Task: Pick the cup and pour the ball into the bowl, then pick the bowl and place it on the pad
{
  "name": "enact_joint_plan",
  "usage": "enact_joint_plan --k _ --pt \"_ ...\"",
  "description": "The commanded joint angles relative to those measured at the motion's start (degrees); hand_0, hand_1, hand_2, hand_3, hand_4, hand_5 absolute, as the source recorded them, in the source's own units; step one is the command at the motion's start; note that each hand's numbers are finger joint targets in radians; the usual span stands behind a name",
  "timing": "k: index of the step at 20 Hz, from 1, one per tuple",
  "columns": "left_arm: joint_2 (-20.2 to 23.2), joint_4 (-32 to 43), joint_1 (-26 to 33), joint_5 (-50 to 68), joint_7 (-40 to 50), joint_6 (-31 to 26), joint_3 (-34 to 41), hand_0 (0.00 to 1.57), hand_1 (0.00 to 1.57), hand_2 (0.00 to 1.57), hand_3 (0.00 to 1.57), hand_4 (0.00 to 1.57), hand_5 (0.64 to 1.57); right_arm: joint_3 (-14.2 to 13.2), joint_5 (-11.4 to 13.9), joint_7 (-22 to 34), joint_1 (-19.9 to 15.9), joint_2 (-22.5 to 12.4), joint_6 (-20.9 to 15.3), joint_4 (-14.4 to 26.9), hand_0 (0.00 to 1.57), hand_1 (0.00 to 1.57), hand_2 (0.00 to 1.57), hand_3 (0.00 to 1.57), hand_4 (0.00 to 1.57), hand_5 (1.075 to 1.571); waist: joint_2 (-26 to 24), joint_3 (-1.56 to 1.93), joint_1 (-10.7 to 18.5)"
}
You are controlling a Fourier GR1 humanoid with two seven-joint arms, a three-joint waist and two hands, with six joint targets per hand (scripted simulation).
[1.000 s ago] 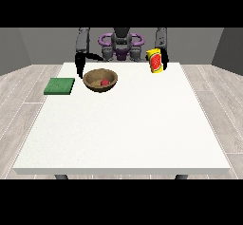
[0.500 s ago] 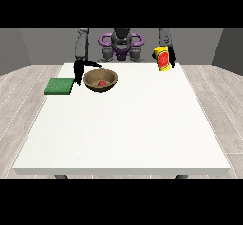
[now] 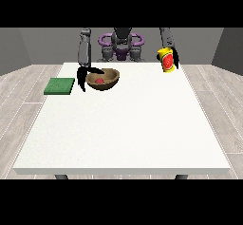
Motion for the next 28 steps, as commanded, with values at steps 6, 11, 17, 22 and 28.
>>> enact_joint_plan --k 6,11,17,22,28 --pt "3.1 2.0 -0.8 1.4 -0.6 -3.6 2.6 0.00 0.00 0.00 0.00 0.89 1.440 1.3 3.5 8.6 -0.5 0.1 -10.8 3.3 1.57 1.57 1.57 0.69 0.90 1.462 0.2 0.81 0.3" --pt "1.5 7.3 2.5 1.2 -2.4 -3.1 3.5 0.00 0.00 0.00 0.00 0.92 1.432 7.0 8.9 21.6 -3.2 -1.0 -16.0 0.8 1.57 1.57 1.57 0.62 0.86 1.497 -7.6 0.77 -3.2" --pt "3.0 14.6 5.7 1.4 -2.2 -3.3 6.6 0.00 0.00 0.00 0.00 0.97 1.418 13.4 13.6 39.7 -7.2 -2.2 -16.6 -4.5 1.57 1.57 1.57 0.66 0.87 1.502 -16.4 0.76 -8.8" --pt "3.3 15.9 6.1 1.4 -4.4 -3.3 8.0 0.00 0.00 0.00 0.00 0.99 1.403 11.8 12.3 42.4 -6.7 -10.0 -8.9 -9.4 1.57 1.57 1.57 0.37 0.90 1.525 -14.8 0.81 -10.7" --pt "0.0 16.9 3.9 -0.2 -10.7 -1.6 7.6 0.00 0.00 0.00 0.00 0.97 1.398 8.4 11.8 43.6 -8.5 -14.7 -7.3 -12.1 1.57 1.57 1.57 0.37 0.90 1.525 -8.0 0.82 -7.7"
